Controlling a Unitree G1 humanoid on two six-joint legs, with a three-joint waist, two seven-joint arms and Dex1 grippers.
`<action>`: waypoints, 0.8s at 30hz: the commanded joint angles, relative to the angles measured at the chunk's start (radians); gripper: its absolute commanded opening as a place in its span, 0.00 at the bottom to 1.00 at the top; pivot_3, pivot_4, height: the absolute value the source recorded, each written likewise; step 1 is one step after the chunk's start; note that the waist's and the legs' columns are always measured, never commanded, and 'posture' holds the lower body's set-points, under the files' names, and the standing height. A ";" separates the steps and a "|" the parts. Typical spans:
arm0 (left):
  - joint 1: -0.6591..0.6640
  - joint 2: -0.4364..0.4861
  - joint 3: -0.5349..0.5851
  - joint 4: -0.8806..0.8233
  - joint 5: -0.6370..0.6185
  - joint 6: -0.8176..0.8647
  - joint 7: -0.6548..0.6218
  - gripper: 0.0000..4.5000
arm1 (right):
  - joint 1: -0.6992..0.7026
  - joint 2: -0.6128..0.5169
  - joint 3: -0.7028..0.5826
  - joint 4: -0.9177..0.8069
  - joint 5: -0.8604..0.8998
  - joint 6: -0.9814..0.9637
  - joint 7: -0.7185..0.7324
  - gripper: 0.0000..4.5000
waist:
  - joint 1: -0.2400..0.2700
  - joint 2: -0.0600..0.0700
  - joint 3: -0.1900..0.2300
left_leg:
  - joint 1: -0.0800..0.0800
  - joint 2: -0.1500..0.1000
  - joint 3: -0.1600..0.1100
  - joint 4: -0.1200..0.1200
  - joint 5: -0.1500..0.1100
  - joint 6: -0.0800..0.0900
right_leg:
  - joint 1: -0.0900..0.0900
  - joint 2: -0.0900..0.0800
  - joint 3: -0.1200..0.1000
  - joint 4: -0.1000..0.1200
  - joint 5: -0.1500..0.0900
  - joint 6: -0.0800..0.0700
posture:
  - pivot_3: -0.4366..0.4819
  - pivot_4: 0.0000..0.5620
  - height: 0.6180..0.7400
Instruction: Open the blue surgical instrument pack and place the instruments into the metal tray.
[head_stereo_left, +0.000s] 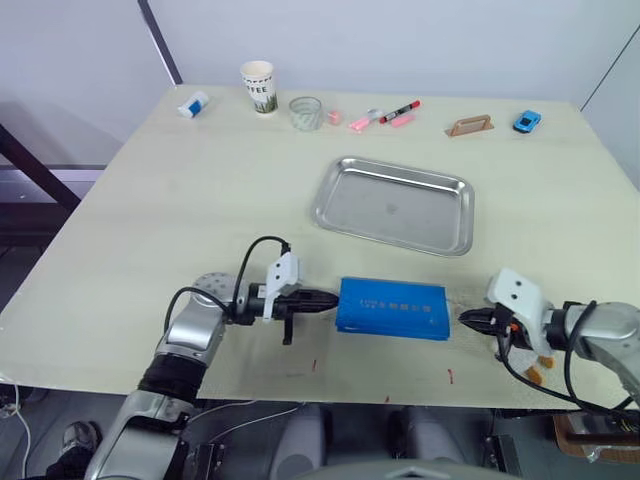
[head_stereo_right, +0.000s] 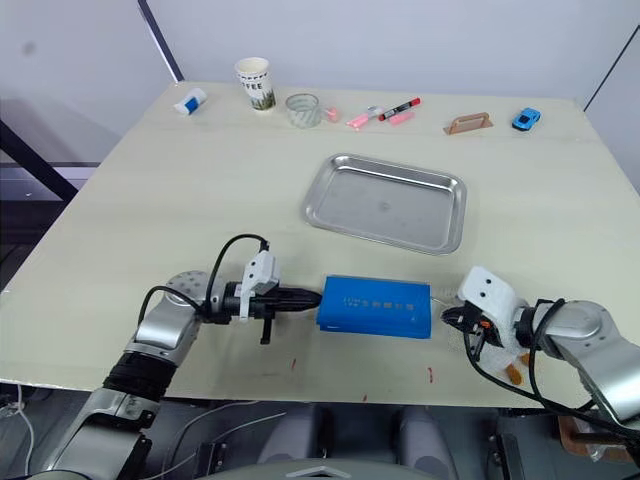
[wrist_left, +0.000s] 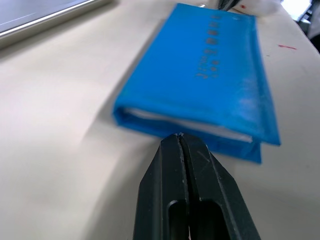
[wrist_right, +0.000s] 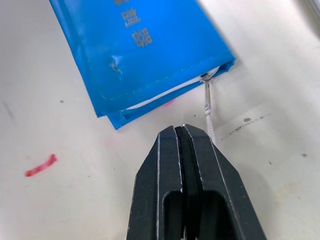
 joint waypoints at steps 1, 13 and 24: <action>0.027 0.032 0.056 -0.051 -0.065 0.025 -0.018 0.01 | 0.044 -0.005 -0.098 -0.037 0.041 -0.064 0.041 0.00 | 0.001 0.000 0.000 | 0.000 0.000 0.000 0.000 0.000 0.000 | 0.000 0.000 0.000 0.000 0.000 0.000 | 0.48 0.27 1.00; 0.197 0.161 0.271 -0.193 -0.296 0.164 -0.077 0.28 | 0.385 0.149 -0.574 0.021 0.202 -0.385 0.273 0.36 | 0.003 0.001 0.001 | 0.003 0.001 0.001 0.000 0.000 0.000 | 0.003 0.000 0.000 0.000 0.000 0.001 | 0.48 0.27 1.00; 0.243 0.233 0.365 -0.116 -0.324 0.195 -0.111 0.99 | 0.583 0.196 -0.827 0.195 0.242 -0.485 0.383 1.00 | 0.002 0.005 0.004 | 0.015 0.001 0.002 -0.004 0.000 0.000 | 0.015 -0.001 0.001 -0.003 -0.004 0.000 | 0.48 0.27 1.00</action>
